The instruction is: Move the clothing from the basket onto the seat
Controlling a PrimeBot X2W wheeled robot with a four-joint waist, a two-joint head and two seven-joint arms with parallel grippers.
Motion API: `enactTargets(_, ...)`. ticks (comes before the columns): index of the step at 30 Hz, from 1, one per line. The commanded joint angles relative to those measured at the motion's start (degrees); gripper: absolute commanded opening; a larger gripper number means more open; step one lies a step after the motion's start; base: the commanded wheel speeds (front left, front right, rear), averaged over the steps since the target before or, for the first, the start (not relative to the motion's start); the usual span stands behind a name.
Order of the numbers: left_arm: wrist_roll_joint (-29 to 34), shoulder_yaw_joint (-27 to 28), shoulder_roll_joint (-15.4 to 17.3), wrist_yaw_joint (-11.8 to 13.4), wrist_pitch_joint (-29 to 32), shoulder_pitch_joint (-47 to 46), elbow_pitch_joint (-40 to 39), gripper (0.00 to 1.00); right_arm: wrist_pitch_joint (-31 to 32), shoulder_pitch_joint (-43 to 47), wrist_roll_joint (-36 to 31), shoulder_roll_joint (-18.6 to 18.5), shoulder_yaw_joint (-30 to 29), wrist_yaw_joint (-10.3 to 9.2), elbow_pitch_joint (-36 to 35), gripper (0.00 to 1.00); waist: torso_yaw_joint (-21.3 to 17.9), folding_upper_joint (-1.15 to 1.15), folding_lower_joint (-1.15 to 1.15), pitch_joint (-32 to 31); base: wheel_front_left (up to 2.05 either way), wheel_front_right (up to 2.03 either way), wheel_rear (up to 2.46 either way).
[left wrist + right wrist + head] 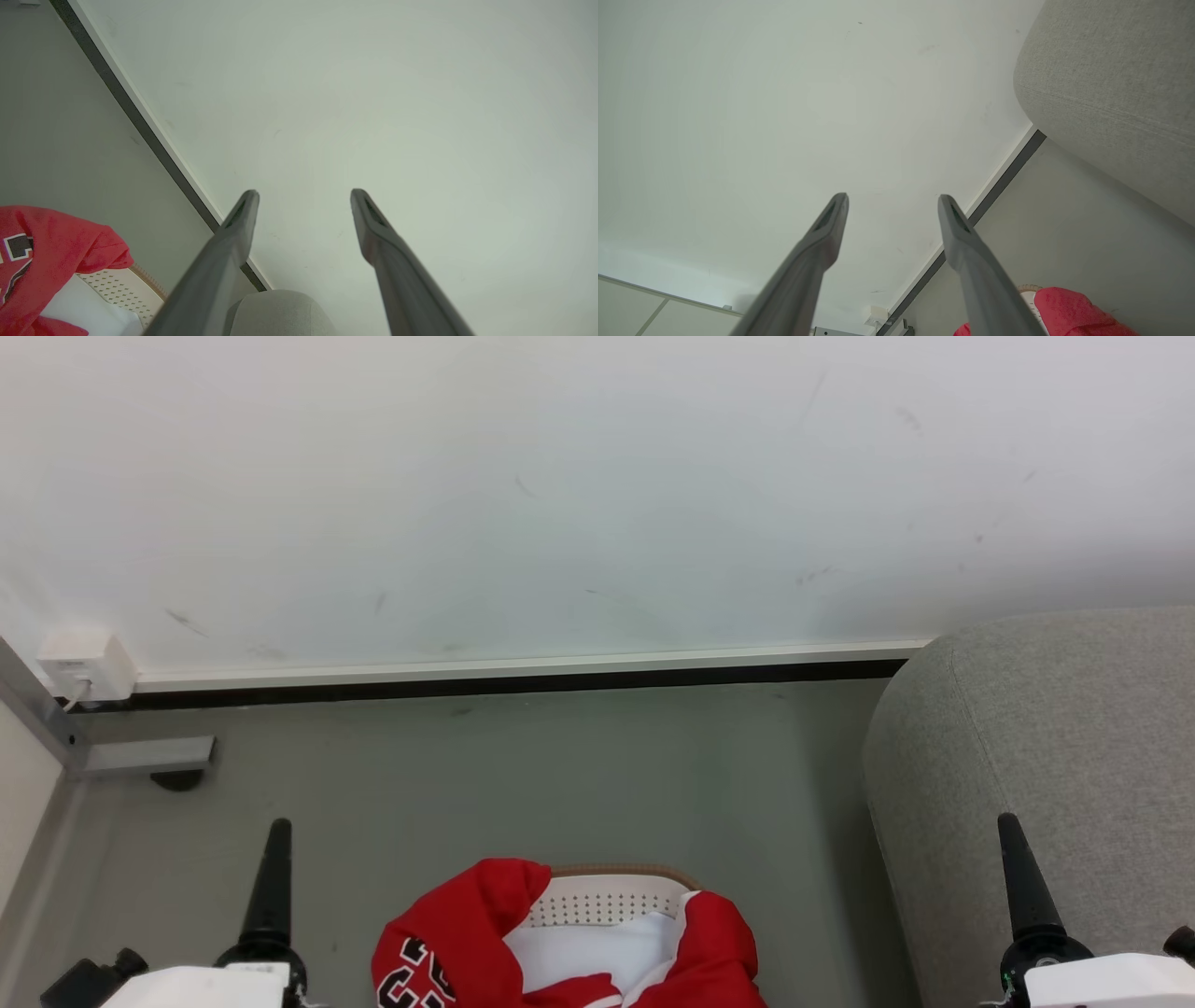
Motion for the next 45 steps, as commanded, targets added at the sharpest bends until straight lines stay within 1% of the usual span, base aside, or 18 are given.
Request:
enactTargets(1, 4.42, 0.19, 0.45, -0.25, -0.85, -0.75, -1.43, 1.0, -0.86, -0.88, -2.85, -0.56, 0.46, -0.03, -1.34, 1.0, -0.03, 0.0, 0.0, 0.01, 0.0, 0.0, 0.0)
enactTargets(6, 12.6, -0.23, 0.68, -0.28, -1.93, -0.5, -1.97, 1.0, -1.94, -1.17, -8.67, -0.6, 1.18, -0.03, -1.51, 1.0, -0.14, 0.0, 0.0, 0.1, 0.0, 0.0, 0.0)
enactTargets(10, 19.29, -0.28, 1.03, -0.3, -2.74, -0.3, -1.93, 1.0, -2.73, -1.55, -14.79, -0.63, 1.59, -0.04, -1.67, 1.0, -0.32, 0.0, 0.0, 0.14, 0.0, 0.0, 0.0)
enactTargets(15, 25.33, -0.02, 0.94, -0.28, -3.67, -0.41, -2.06, 1.0, -3.71, -1.68, -22.18, -0.66, 1.83, -0.04, -1.93, 1.0, -0.39, 0.0, 0.0, 0.2, 0.0, 0.0, 0.0)
enactTargets(18, 28.92, -0.02, 0.96, 0.23, -4.24, -0.37, -2.22, 1.0, -4.25, -1.67, -25.77, -0.68, 1.58, -0.04, -2.12, 1.0, -0.39, 0.0, 0.0, 0.25, 0.0, 0.0, 0.0)
enactTargets(26, 35.5, -0.61, 0.97, 0.35, -5.77, -0.41, -2.64, 1.0, -5.69, -1.68, -34.92, -0.72, 0.88, -0.05, -2.61, 1.0, -0.36, 0.0, 0.0, 0.35, 0.0, 0.0, 0.0)
enactTargets(29, 36.94, -1.01, 1.04, 0.25, -6.08, -0.35, -2.16, 1.0, -6.07, -1.6, -36.35, -0.73, 1.23, -0.05, -2.49, 1.0, -0.4, 0.0, 0.0, 0.33, 0.0, 0.0, 0.0)
enactTargets(37, 42.49, -1.31, 1.28, 0.42, -7.3, -0.4, -2.51, 1.0, -7.31, -1.61, -42.95, -0.78, 1.88, -0.06, -2.38, 1.0, -0.56, 0.0, 0.0, 0.35, 0.0, 0.0, 0.0)
enactTargets(45, 47.07, -1.28, 1.29, 0.37, -8.58, -0.51, -2.64, 1.0, -8.57, -1.68, -47.06, -0.81, 2.31, -0.07, -2.61, 1.0, -0.66, 0.0, 0.0, 0.46, 0.0, 0.0, 0.0)
